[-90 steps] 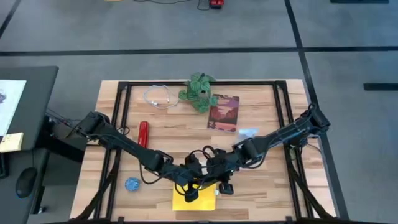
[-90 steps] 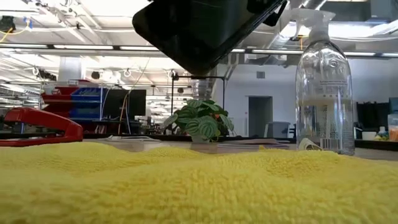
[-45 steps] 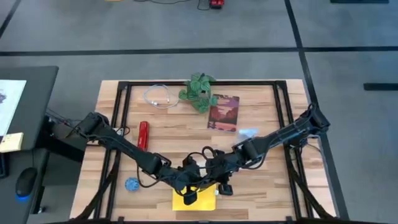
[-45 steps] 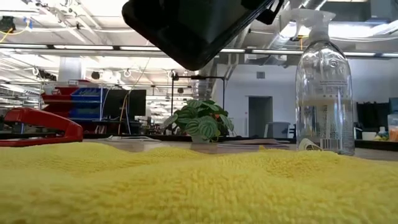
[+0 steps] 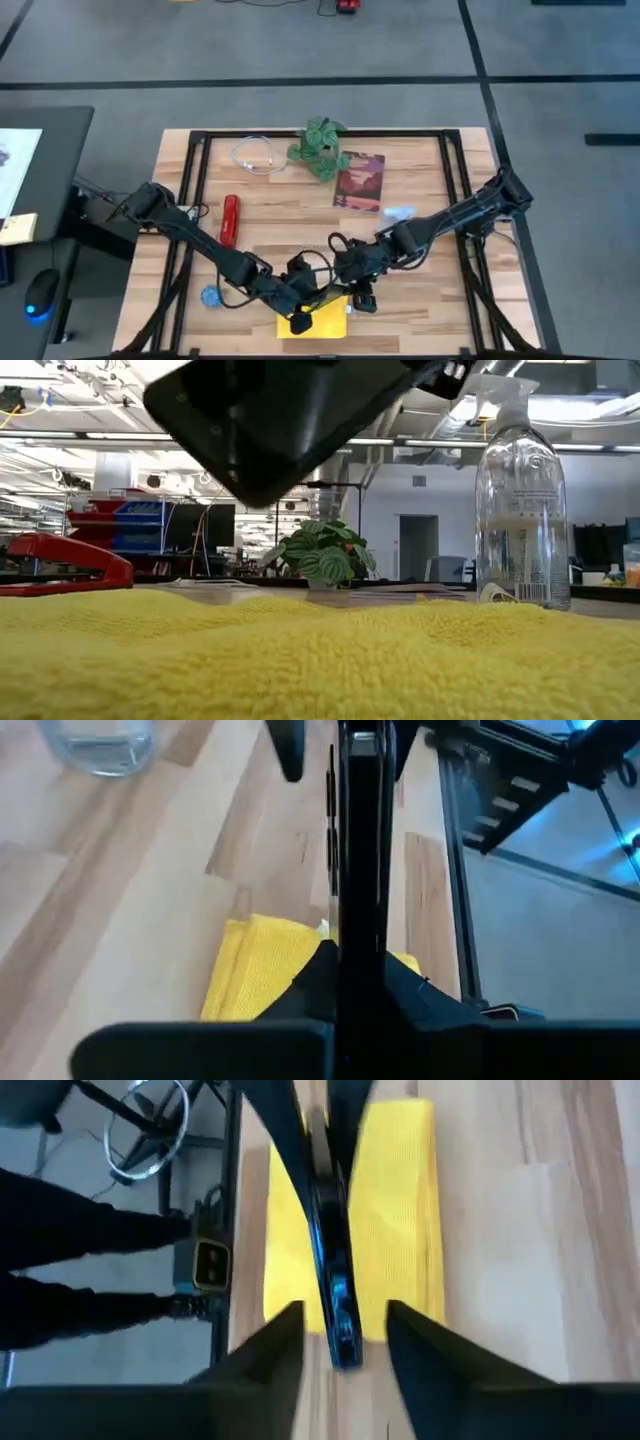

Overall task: Apply microfiber cloth
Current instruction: Wipe the front of the cellphone using the microfiber cloth

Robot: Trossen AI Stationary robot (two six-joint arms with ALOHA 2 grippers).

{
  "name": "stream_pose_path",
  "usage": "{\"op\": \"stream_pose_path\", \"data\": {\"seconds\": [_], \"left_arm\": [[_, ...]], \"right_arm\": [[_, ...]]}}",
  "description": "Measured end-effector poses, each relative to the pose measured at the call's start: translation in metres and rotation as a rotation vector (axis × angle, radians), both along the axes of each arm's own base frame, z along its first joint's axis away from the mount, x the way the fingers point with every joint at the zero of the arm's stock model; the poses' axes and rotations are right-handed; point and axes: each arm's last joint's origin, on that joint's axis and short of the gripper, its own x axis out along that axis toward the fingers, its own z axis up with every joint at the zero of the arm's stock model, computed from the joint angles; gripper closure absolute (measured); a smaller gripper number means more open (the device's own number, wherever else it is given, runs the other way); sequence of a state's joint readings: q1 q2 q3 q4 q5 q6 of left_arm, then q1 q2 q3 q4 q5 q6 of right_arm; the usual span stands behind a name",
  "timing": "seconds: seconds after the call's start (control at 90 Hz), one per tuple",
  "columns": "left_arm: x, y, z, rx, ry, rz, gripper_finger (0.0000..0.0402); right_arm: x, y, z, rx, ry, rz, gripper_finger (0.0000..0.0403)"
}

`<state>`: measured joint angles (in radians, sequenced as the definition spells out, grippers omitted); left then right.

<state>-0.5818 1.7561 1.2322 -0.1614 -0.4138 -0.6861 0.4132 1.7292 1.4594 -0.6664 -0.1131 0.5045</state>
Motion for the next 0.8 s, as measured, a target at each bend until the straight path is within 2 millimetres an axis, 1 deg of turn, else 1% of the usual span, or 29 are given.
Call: {"op": "stream_pose_path", "data": {"seconds": [0.067,0.122,0.211,0.278,0.367,0.467,0.611,0.678,0.8], "left_arm": [[-0.003,-0.004,0.000,-0.003,-0.005,0.004,0.0399],[-0.004,-0.006,0.000,-0.004,-0.008,0.008,0.0399],[-0.006,-0.010,0.001,-0.006,-0.022,0.029,0.0399],[-0.008,-0.012,0.001,-0.010,-0.027,0.032,0.0399],[-0.009,-0.014,0.001,-0.018,-0.028,0.035,0.0400],[-0.010,-0.015,0.002,-0.021,-0.031,0.034,0.0400],[-0.010,-0.016,0.002,-0.026,-0.037,0.040,0.0400],[-0.010,-0.015,0.002,-0.010,-0.036,0.047,0.0400],[-0.010,-0.016,0.002,-0.011,-0.045,0.048,0.0399]], "right_arm": [[-0.001,0.009,-0.001,-0.004,-0.018,0.015,0.0212],[-0.002,0.016,-0.001,-0.025,-0.054,0.012,0.0202],[-0.005,0.025,-0.003,-0.097,-0.101,-0.028,0.0199],[-0.004,0.028,-0.002,-0.115,-0.137,-0.048,0.0206],[-0.003,0.027,0.000,-0.110,-0.153,-0.056,0.0231],[0.000,0.026,0.001,-0.108,-0.178,-0.056,0.0269],[0.004,0.021,0.002,-0.101,-0.196,-0.063,0.0340],[0.004,0.021,0.002,-0.112,-0.197,-0.037,0.0375],[0.005,0.020,0.004,-0.109,-0.203,-0.037,0.0380]]}}
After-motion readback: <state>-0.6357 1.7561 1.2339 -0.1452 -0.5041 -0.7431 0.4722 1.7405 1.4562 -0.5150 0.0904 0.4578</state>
